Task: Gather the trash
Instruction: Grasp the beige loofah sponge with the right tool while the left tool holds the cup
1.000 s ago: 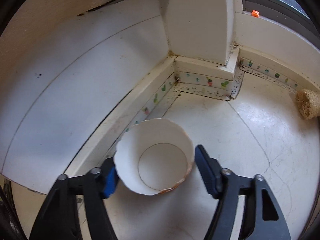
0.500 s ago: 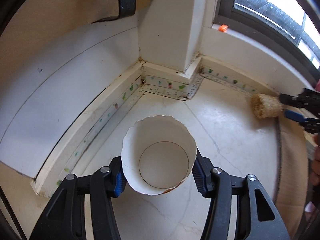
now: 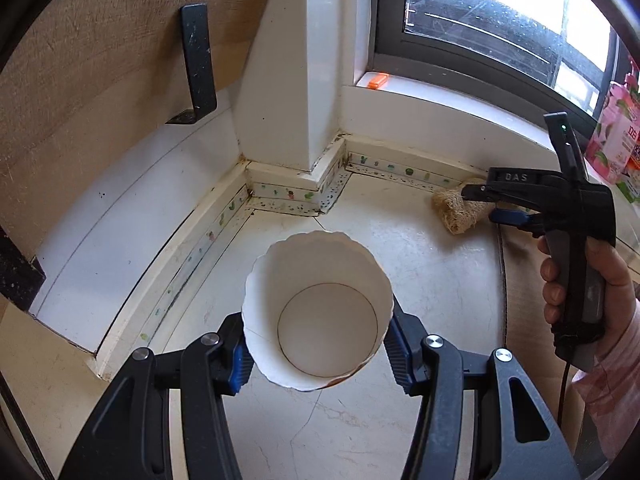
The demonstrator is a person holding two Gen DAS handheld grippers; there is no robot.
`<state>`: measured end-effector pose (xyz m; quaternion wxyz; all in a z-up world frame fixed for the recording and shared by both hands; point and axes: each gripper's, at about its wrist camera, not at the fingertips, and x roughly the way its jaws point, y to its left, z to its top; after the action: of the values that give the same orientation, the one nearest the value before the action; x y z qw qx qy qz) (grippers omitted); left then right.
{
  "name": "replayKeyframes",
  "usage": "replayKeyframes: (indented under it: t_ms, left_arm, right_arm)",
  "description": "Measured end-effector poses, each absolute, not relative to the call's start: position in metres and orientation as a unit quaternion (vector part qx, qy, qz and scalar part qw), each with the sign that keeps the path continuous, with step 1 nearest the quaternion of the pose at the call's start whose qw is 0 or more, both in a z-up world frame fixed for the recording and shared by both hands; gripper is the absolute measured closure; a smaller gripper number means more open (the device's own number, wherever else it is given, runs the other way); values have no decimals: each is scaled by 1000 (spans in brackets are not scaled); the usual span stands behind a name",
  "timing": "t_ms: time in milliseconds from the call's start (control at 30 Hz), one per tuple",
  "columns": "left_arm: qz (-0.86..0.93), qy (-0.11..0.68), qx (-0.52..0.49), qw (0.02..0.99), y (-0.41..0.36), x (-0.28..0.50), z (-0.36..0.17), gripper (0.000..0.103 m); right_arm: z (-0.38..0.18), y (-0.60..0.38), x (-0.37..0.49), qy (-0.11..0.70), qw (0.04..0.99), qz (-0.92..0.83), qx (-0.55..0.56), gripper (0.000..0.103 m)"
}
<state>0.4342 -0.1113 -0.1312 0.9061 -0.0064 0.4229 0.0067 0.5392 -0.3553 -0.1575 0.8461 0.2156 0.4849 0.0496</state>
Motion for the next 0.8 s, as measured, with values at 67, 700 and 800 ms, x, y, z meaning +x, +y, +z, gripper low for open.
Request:
replayKeyframes:
  t_ms: [67,700,800]
  left_arm:
    - [7,426,-8,905,-110,431,-131,50]
    - [-7,422,-18,906,-94,385,-100,50]
    - [-18,419,-21,908,-95,366,-89,50]
  right_arm:
    - [-157,-350,543,486,847,47,208,44]
    - [-135,-305,501,501,847,92,153,83]
    - [-117,-301,472,497,849,104,148,84]
